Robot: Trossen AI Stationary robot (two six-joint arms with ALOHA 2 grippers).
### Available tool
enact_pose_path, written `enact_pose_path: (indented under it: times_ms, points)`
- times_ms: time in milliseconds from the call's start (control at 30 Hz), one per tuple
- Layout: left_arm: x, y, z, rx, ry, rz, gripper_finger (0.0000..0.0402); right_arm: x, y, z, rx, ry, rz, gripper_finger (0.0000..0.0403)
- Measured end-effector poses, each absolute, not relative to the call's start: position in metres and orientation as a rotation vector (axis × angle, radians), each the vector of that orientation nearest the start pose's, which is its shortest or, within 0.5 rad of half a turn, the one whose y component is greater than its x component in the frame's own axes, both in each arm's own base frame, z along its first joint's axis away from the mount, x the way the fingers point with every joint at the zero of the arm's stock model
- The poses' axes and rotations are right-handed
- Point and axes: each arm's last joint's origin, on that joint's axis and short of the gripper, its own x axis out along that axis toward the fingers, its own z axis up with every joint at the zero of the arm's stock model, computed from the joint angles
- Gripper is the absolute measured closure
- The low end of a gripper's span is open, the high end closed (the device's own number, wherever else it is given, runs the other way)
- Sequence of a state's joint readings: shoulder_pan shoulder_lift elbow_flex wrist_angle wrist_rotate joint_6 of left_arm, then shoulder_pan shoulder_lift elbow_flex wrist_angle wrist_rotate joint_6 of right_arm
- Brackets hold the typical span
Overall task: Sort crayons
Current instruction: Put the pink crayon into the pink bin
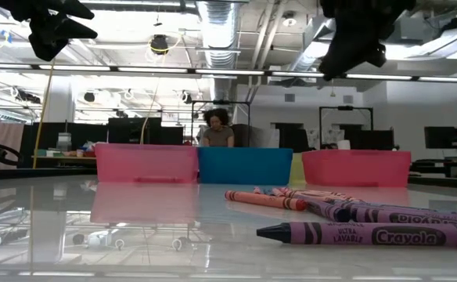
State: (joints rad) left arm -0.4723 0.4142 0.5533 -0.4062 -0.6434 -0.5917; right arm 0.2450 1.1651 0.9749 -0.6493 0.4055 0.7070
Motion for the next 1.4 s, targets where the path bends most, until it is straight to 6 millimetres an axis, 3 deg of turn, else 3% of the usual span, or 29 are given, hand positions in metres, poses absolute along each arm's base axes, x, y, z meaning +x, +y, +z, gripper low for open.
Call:
enact_pose_path:
  times_ms: [167, 400, 567, 1067, 1400]
  points:
    - [0.097, -0.030, 0.279, -0.441, 0.170, 0.234, 0.0262, 0.246, 0.086, 0.271, 0.333, 0.683, -0.319, 0.0301]
    - [0.097, -0.030, 0.279, -0.438, 0.164, 0.250, 0.0262, 0.278, 0.140, 0.231, 0.324, 0.655, -0.177, 0.0301]
    - [0.097, -0.029, 0.279, -0.438, 0.161, 0.256, 0.0262, 0.297, 0.165, 0.204, 0.347, 0.612, -0.120, 0.0300]
    - [0.097, -0.029, 0.279, -0.439, 0.161, 0.256, 0.0262, 0.341, 0.191, 0.129, 0.478, 0.434, -0.039, 0.0300]
    - [0.097, -0.029, 0.279, -0.436, 0.152, 0.280, 0.0262, 0.356, 0.179, 0.125, 0.522, 0.400, 0.073, 0.0301]
